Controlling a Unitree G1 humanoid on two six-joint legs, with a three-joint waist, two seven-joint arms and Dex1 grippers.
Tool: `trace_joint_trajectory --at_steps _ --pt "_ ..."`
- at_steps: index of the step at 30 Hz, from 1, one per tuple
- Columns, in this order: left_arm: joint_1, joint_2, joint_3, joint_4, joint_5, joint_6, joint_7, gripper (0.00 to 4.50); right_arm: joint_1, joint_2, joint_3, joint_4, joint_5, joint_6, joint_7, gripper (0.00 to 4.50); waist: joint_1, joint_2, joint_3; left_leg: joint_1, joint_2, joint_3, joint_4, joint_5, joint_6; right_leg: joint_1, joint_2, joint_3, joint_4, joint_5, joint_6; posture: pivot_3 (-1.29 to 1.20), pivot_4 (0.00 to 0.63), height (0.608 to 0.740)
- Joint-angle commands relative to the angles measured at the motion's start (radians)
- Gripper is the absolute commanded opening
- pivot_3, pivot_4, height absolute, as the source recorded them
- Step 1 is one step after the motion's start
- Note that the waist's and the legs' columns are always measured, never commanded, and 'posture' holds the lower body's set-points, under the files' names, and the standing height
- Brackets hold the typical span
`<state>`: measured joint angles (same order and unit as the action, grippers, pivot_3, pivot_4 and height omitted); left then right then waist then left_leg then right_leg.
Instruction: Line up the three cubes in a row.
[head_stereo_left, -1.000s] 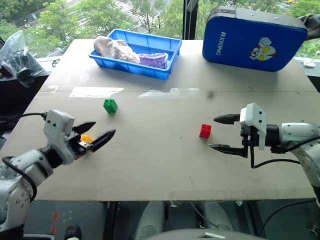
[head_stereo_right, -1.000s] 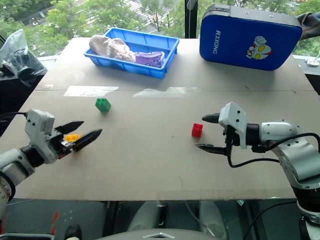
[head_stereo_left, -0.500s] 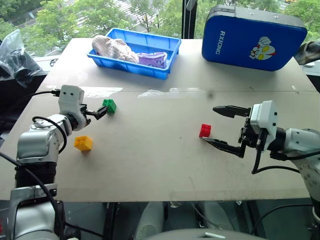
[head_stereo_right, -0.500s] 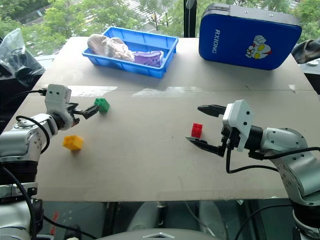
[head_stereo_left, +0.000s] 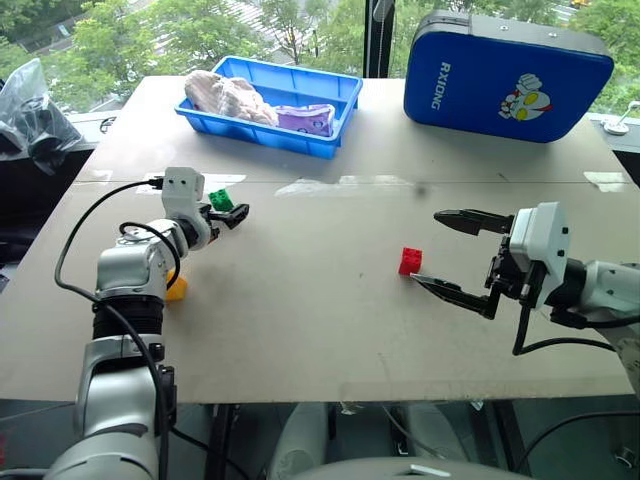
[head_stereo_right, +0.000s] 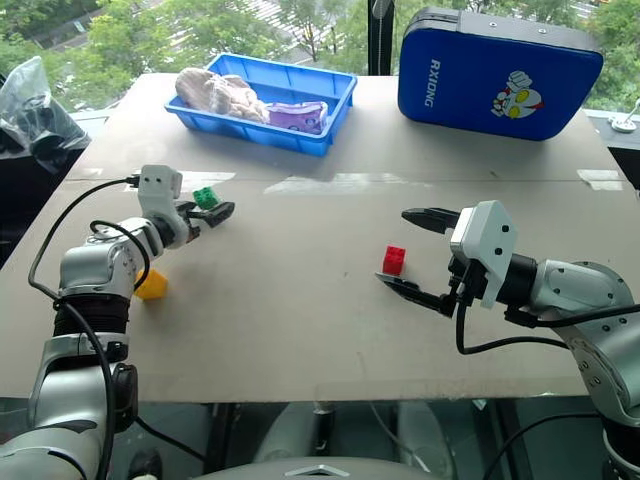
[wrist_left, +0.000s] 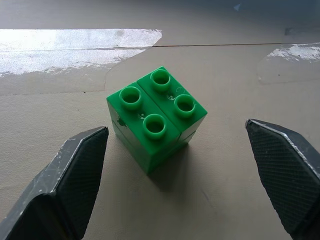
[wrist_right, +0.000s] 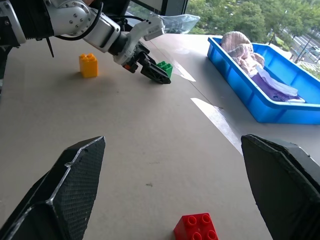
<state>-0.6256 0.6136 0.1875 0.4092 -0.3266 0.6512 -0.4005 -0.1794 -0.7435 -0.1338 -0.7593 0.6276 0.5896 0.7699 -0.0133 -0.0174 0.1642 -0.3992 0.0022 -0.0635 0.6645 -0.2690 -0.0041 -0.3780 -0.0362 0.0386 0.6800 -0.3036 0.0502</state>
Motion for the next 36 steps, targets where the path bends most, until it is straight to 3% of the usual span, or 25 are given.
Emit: trace_joint_trajectory --at_steps 1,13,20,24,30,36 --pt "-0.040 -0.027 0.033 0.015 0.024 -0.038 0.062 4.50 -0.001 -0.017 -0.028 -0.034 0.018 -0.001 -0.014 4.47 0.000 0.000 0.000 0.000 0.000 0.000 0.000 0.000 0.000 0.000 0.000 0.000 0.000 0.000 0.000 0.00 0.150 0.740" --pt "-0.032 -0.161 0.099 -0.052 0.066 -0.058 0.328 4.50 -0.001 -0.042 -0.027 -0.037 0.027 -0.001 -0.030 4.47 0.000 -0.001 -0.001 -0.001 0.000 -0.001 0.001 0.000 0.000 0.000 0.000 -0.001 0.001 0.000 0.000 0.00 0.150 0.740" --pt "0.003 -0.190 0.103 -0.103 0.075 -0.074 0.353 1.23 0.006 -0.047 -0.024 -0.037 0.032 -0.003 -0.039 4.50 0.003 -0.001 -0.001 -0.001 0.000 -0.001 0.002 0.000 0.000 0.000 0.000 -0.001 0.001 0.000 0.000 0.00 0.150 0.740" --pt "0.028 -0.177 0.086 -0.140 0.083 -0.073 0.331 1.28 0.016 -0.053 -0.030 -0.036 0.032 -0.006 -0.036 4.50 0.002 -0.002 -0.001 -0.001 0.000 -0.001 0.002 0.000 0.000 0.000 0.000 -0.001 0.001 0.000 0.000 0.00 0.150 0.740" --pt "0.097 -0.090 0.028 -0.223 0.064 -0.129 0.097 1.28 0.038 -0.057 -0.042 -0.043 0.037 -0.007 -0.043 4.50 0.000 -0.001 -0.001 -0.001 0.000 -0.001 0.002 0.000 0.000 0.000 0.000 -0.001 0.001 0.000 0.000 0.00 0.150 0.740" --pt "0.195 0.050 -0.153 -0.453 -0.107 -0.146 -0.501 1.28 0.087 -0.058 -0.067 -0.057 0.043 -0.004 -0.055 4.50 0.007 -0.001 -0.001 -0.001 0.000 0.000 0.001 0.000 0.000 0.001 -0.001 -0.001 0.000 0.000 0.000 0.00 0.150 0.740"
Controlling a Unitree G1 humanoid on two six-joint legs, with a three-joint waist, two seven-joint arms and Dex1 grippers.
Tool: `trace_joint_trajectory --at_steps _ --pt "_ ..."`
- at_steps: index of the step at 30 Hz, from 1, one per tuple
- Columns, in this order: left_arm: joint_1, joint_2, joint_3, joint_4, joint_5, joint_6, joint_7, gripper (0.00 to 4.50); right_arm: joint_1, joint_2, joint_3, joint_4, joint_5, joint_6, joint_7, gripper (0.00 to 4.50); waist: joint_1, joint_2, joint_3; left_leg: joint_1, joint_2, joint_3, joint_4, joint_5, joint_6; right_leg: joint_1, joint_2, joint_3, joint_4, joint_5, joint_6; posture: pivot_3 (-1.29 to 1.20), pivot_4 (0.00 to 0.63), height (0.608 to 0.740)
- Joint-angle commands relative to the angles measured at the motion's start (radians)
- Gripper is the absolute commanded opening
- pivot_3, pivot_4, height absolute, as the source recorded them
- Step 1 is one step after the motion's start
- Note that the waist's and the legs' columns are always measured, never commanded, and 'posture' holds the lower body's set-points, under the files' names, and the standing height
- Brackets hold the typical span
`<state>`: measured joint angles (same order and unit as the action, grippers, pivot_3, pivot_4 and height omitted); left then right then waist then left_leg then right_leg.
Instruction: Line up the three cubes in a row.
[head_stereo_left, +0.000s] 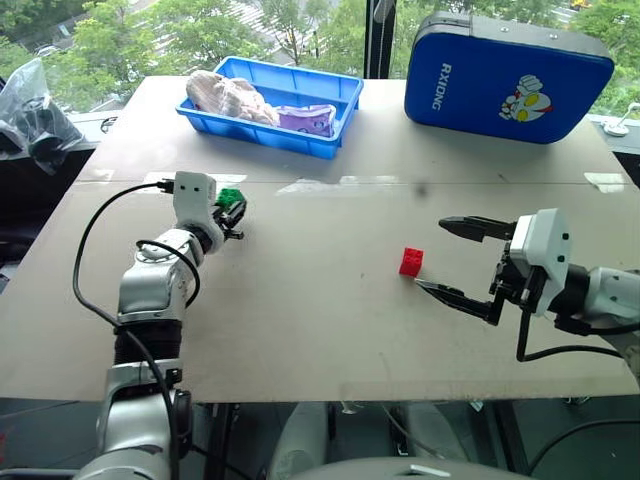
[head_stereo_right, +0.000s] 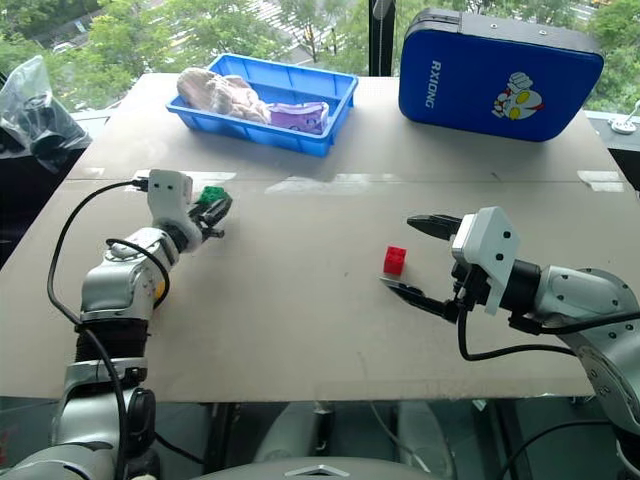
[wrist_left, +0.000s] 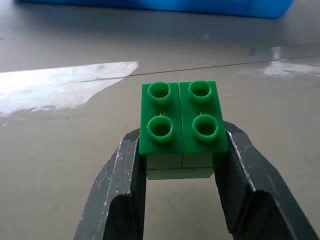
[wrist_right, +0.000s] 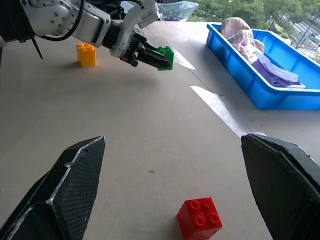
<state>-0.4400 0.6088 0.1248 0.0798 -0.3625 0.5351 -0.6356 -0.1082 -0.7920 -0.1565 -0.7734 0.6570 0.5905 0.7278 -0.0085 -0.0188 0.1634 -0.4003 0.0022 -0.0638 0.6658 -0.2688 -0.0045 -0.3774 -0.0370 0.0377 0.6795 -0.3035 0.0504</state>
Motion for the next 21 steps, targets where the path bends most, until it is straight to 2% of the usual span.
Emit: trace_joint_trajectory --at_steps 1,9,15,21 --pt "0.007 0.074 -0.129 -0.131 -0.073 -0.042 -0.343 1.28 0.034 -0.014 -0.053 -0.050 0.011 -0.011 -0.006 4.50 0.002 0.000 0.000 0.000 0.000 0.000 0.000 0.000 0.000 0.000 0.000 0.000 0.000 0.000 0.000 0.00 0.150 0.740" --pt "-0.139 0.068 -0.348 0.008 0.049 -0.189 -0.599 1.28 0.197 -0.086 -0.162 -0.053 0.015 -0.050 0.097 4.50 -0.006 0.001 0.000 0.001 0.000 0.001 0.001 -0.003 0.005 0.001 0.003 0.000 0.001 0.000 0.000 0.00 0.150 0.740" --pt "-0.219 0.029 -0.415 0.186 0.145 -0.353 -0.684 1.28 0.251 -0.083 -0.177 -0.074 0.010 -0.076 0.110 4.50 -0.006 0.001 0.000 0.001 0.000 0.001 0.001 -0.003 0.005 0.001 0.004 0.001 0.001 0.000 0.000 0.00 0.150 0.740" --pt "-0.231 0.011 -0.421 0.228 0.163 -0.401 -0.742 1.28 0.304 -0.078 -0.196 -0.107 0.014 -0.083 0.104 4.50 -0.004 0.001 0.000 0.001 0.000 0.001 0.002 -0.003 0.005 0.001 0.003 0.001 0.001 0.000 0.000 0.00 0.150 0.740"
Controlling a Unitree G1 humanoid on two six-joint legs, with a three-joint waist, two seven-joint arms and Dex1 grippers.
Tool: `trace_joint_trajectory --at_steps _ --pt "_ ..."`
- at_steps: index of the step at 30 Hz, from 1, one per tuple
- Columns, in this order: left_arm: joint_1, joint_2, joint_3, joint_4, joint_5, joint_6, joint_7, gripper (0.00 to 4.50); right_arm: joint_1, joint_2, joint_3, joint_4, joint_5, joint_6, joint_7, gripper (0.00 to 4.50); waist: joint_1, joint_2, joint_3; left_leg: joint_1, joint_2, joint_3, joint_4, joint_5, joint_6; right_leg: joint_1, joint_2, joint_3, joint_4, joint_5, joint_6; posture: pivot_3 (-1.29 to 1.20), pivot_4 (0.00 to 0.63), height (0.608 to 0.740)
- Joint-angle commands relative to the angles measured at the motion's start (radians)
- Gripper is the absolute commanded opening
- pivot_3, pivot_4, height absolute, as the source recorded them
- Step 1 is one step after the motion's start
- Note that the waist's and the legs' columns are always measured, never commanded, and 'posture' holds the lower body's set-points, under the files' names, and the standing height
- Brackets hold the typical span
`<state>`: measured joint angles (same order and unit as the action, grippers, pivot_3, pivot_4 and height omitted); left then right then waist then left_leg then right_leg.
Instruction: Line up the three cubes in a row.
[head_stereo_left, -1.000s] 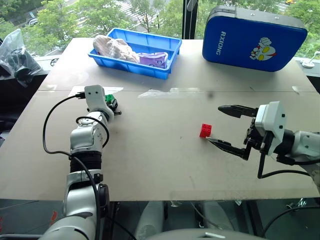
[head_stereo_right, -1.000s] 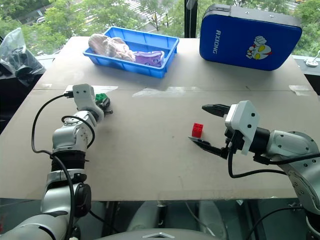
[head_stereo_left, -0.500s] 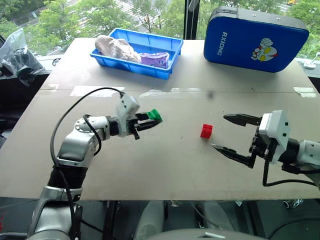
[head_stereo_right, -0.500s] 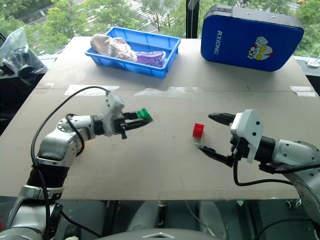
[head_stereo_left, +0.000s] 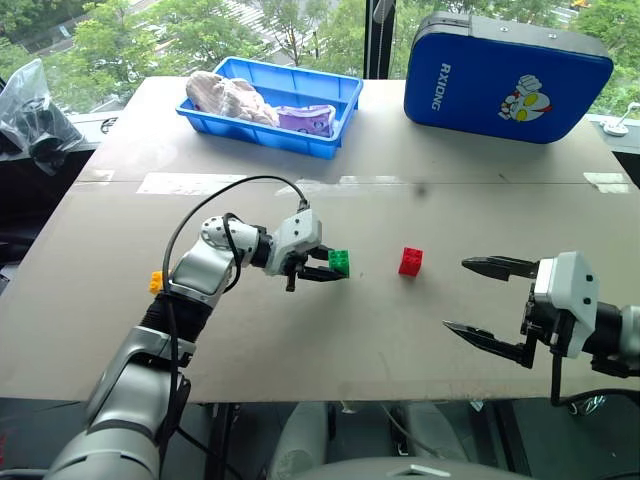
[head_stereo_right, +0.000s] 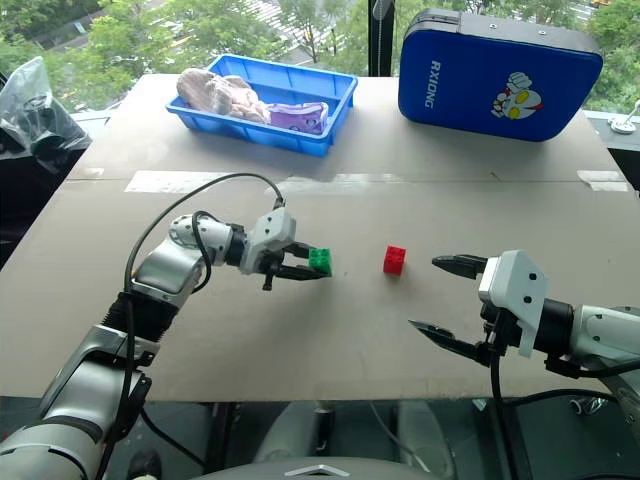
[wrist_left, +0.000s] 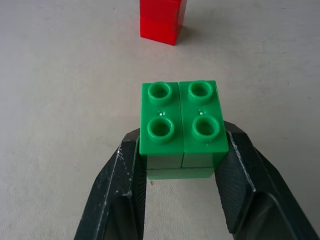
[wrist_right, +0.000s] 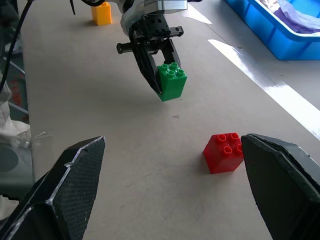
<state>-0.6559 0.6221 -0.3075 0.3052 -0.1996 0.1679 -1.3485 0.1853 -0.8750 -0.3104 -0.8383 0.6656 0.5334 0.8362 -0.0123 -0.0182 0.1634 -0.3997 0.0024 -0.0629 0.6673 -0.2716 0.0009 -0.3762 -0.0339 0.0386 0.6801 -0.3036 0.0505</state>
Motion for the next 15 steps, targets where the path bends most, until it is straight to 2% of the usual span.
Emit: trace_joint_trajectory --at_steps 1,15 --pt "-0.014 -0.004 0.015 0.007 0.002 -0.037 -0.032 1.28 0.013 0.005 -0.042 -0.043 0.004 -0.026 -0.007 4.50 0.000 0.000 0.000 0.000 0.000 0.000 0.000 0.000 0.000 0.000 0.000 0.000 0.000 0.000 0.000 0.00 0.150 0.740" --pt "-0.097 -0.067 0.024 0.269 0.071 -0.219 -0.049 1.28 0.019 0.000 -0.046 -0.021 -0.018 -0.045 -0.001 4.50 0.000 0.000 0.000 0.000 0.000 0.000 0.001 0.000 0.000 0.001 0.000 -0.001 0.001 0.000 0.000 0.00 0.150 0.740"
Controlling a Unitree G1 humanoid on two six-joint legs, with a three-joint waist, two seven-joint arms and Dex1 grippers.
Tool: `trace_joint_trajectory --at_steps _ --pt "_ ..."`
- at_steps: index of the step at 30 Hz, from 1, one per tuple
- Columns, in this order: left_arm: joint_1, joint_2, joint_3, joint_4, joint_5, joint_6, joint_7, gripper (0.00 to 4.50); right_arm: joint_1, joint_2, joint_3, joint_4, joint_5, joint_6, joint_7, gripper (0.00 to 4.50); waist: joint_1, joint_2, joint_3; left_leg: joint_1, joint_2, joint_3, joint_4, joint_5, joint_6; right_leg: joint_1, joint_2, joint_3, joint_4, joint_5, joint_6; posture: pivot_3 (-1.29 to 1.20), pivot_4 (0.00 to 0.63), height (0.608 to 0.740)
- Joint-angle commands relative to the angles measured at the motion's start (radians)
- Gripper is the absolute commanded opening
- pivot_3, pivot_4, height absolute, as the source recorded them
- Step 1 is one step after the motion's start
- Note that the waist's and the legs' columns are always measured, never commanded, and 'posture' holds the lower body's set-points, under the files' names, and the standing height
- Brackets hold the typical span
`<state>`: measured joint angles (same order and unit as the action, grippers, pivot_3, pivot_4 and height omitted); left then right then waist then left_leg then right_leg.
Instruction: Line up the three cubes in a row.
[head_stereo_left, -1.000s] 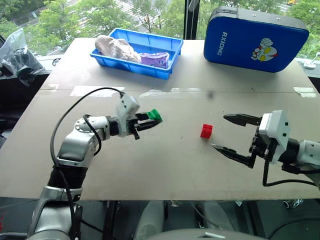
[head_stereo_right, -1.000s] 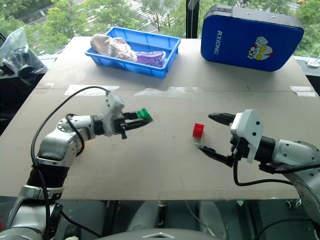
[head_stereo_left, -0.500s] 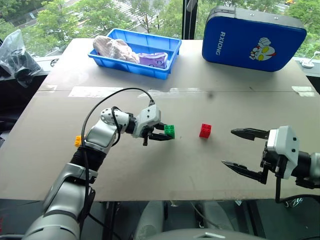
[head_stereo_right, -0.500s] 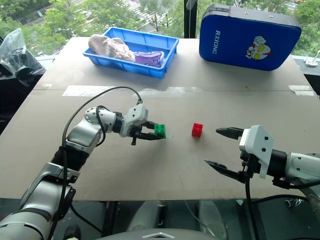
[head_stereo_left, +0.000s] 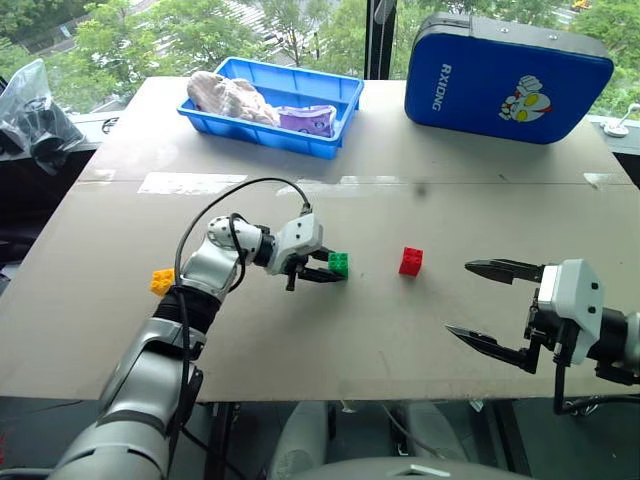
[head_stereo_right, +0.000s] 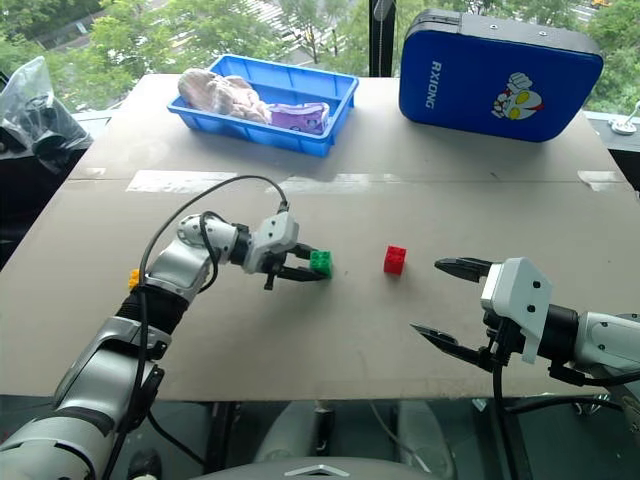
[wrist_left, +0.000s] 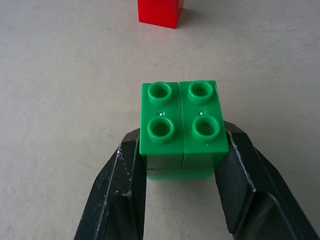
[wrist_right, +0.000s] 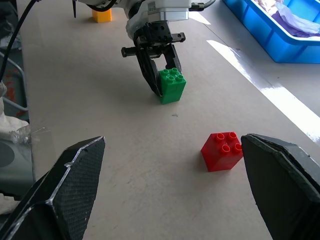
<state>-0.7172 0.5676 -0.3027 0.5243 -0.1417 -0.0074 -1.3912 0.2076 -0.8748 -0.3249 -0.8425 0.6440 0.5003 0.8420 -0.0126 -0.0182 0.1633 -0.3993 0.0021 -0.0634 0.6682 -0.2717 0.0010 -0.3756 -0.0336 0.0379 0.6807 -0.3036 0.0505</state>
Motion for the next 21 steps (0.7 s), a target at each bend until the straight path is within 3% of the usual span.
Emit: trace_joint_trajectory --at_steps 1,9,18,21 --pt "-0.050 -0.019 0.021 0.076 0.018 -0.054 -0.007 1.28 -0.004 0.000 -0.031 -0.020 0.006 -0.010 -0.010 4.50 0.001 0.000 0.000 0.000 0.000 0.000 0.000 0.000 0.000 0.000 0.000 0.000 0.000 0.000 0.000 0.00 0.150 0.740" --pt "-0.131 -0.055 0.022 0.244 0.051 -0.150 -0.037 1.28 0.016 0.001 -0.043 -0.037 0.005 -0.007 -0.028 4.50 -0.001 0.000 0.000 0.000 -0.001 0.000 0.001 0.000 0.000 0.000 0.000 0.000 0.000 0.000 0.000 0.00 0.150 0.740" --pt "-0.156 -0.075 0.036 0.303 0.054 -0.172 -0.081 1.28 0.042 0.000 -0.069 -0.052 0.012 -0.003 -0.040 4.50 -0.001 0.000 0.000 0.000 -0.001 0.000 0.001 0.000 0.000 0.000 0.000 -0.001 0.000 0.000 0.000 0.00 0.150 0.740" --pt "-0.156 -0.075 0.046 0.289 0.044 -0.148 -0.087 2.61 0.042 -0.002 -0.068 -0.052 0.014 -0.002 -0.044 4.50 -0.001 0.000 0.000 0.000 -0.001 -0.001 0.001 0.000 0.000 0.000 0.000 -0.001 0.001 0.000 0.000 0.00 0.150 0.740"
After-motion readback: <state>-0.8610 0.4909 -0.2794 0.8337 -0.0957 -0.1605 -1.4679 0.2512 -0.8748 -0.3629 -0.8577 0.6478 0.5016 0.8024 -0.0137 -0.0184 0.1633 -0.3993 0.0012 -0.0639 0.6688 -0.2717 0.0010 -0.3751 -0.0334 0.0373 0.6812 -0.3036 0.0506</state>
